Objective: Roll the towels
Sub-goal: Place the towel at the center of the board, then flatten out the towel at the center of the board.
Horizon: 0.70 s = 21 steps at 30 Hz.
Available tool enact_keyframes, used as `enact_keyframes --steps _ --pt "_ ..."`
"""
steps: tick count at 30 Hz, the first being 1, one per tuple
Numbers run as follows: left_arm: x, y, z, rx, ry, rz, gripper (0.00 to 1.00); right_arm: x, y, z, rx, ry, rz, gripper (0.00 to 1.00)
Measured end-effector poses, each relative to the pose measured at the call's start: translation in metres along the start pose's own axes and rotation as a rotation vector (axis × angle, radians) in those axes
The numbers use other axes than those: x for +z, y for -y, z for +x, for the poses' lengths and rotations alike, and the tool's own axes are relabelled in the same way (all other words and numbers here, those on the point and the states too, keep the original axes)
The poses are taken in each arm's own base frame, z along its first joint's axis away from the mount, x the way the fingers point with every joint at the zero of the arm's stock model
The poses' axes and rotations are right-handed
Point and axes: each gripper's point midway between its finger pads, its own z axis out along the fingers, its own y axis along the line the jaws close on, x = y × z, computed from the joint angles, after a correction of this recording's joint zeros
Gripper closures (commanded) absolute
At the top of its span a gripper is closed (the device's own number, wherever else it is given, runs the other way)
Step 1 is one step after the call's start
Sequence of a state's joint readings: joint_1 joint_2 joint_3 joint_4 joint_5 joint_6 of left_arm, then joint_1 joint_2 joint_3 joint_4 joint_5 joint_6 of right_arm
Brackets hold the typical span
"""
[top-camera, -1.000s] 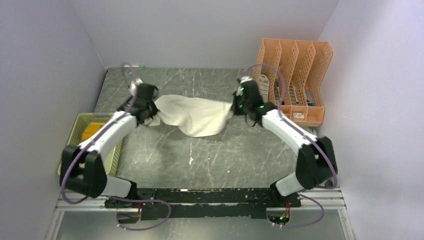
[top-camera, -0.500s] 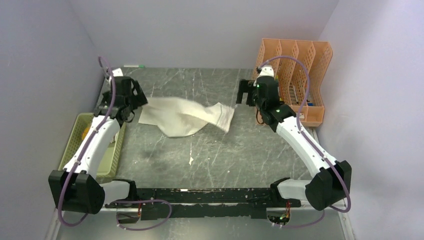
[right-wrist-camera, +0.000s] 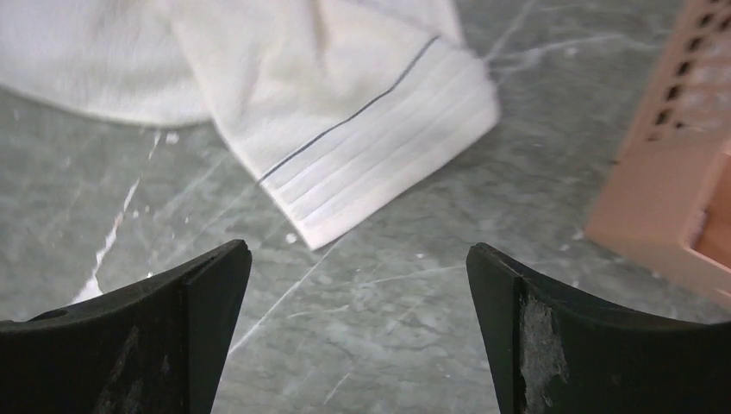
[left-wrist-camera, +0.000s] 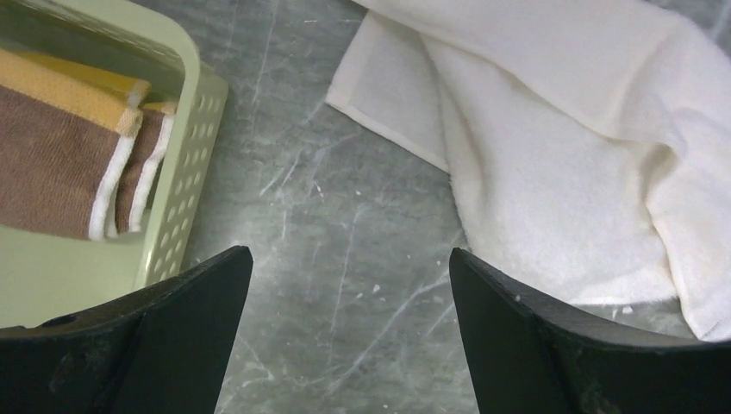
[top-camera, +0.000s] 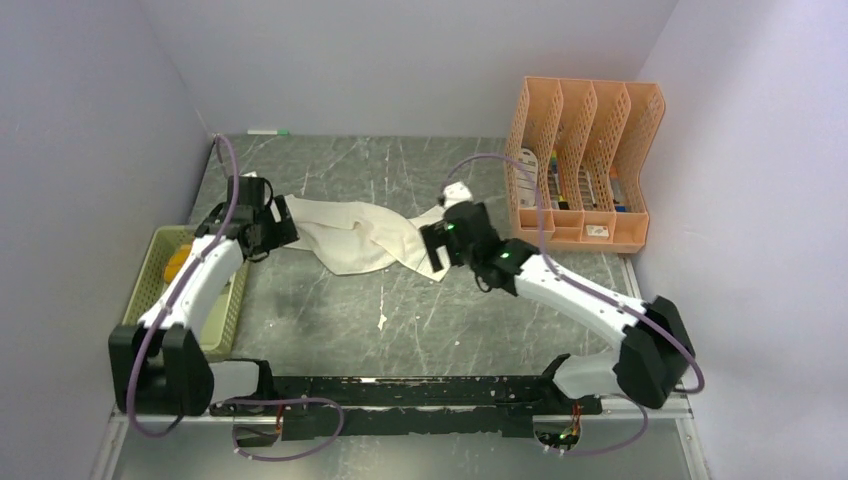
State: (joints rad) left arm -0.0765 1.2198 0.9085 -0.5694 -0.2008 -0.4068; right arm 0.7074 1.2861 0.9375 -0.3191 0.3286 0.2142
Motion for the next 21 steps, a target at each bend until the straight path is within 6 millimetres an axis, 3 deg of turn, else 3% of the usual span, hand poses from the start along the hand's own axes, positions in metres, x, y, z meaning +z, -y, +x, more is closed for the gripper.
enact_keyframes --steps 2,7,14,21 --pt "0.015 -0.005 -0.001 -0.022 -0.053 -0.017 0.11 0.007 -0.028 0.017 -0.099 -0.044 -0.038 0.01" --pt "0.059 -0.014 -0.01 -0.092 -0.155 -0.062 0.1 0.024 -0.038 0.053 -0.222 -0.158 -0.048 0.02" --pt "0.095 -0.003 -0.043 -0.241 -0.152 -0.088 0.07 0.025 -0.046 0.059 -0.271 -0.178 -0.099 0.02" --pt "0.124 -0.006 -0.031 -0.5 -0.183 -0.168 0.2 0.028 -0.051 0.064 -0.286 -0.191 -0.125 0.02"
